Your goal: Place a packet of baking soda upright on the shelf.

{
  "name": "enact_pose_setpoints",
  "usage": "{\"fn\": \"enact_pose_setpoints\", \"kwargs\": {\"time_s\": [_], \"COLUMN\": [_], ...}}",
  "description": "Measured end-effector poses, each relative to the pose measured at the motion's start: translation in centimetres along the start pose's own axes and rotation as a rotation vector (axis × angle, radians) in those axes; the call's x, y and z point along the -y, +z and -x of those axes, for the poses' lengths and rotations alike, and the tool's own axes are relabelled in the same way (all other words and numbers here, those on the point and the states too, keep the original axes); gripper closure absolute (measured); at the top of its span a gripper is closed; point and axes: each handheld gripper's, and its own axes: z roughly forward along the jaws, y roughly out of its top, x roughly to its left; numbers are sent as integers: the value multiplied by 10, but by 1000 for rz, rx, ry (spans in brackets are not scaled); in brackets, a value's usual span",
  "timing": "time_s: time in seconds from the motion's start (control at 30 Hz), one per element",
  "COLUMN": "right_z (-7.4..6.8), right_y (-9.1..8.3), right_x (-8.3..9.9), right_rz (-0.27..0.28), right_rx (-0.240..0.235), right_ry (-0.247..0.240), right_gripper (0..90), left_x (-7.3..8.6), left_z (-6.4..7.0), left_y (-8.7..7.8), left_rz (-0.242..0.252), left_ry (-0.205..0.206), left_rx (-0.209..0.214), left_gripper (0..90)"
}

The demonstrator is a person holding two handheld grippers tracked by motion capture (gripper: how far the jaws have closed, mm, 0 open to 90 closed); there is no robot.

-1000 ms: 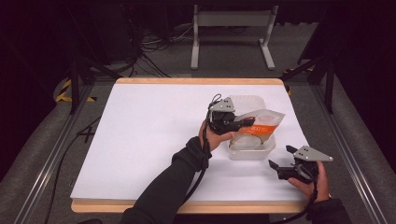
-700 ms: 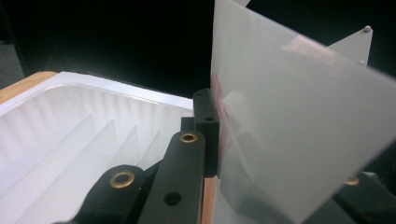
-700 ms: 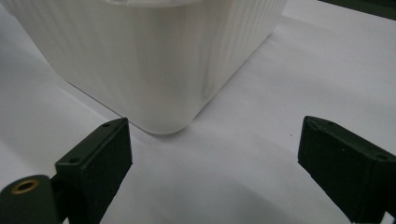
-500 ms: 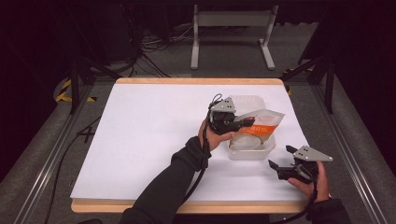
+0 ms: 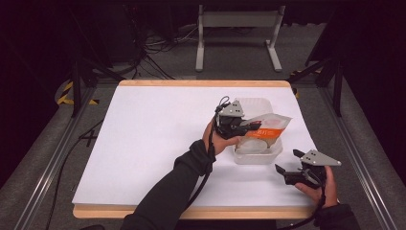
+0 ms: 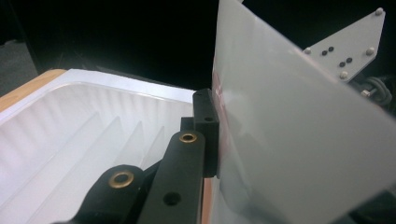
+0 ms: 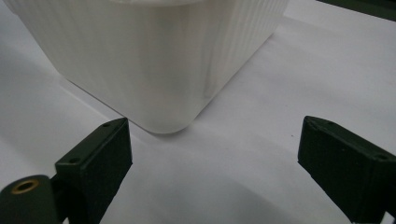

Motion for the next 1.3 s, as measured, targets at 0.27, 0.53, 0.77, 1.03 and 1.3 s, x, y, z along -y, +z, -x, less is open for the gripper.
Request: {"fn": "enact_pose_setpoints", "kwargs": {"time_s": [0.27,0.53,0.77,1.03,1.3], "right_z": [0,-2,-3,-6,-11], "right_y": [0,0,0,0,1], "right_x": [0,0,0,-1,-2], "right_rz": [0,-6,-14,-23,-36], "right_rx": [0,1,4,6,10], "right_ry": [-3,-14,-22,-39,-70], "right_gripper": [107,107,107,107,107], "left_x": [-11,-16,-12,5,27], "left_z": [6,13,15,18,15], "left_y": [-17,-39,-54,-76,-97], "left_rz": [-4,-45,-86,-165,-219], "left_ry": [52,137,178,211,193], "left_rx": [-43,-116,-178,-249,-285], "left_gripper": [828,666,466,282,172]}}
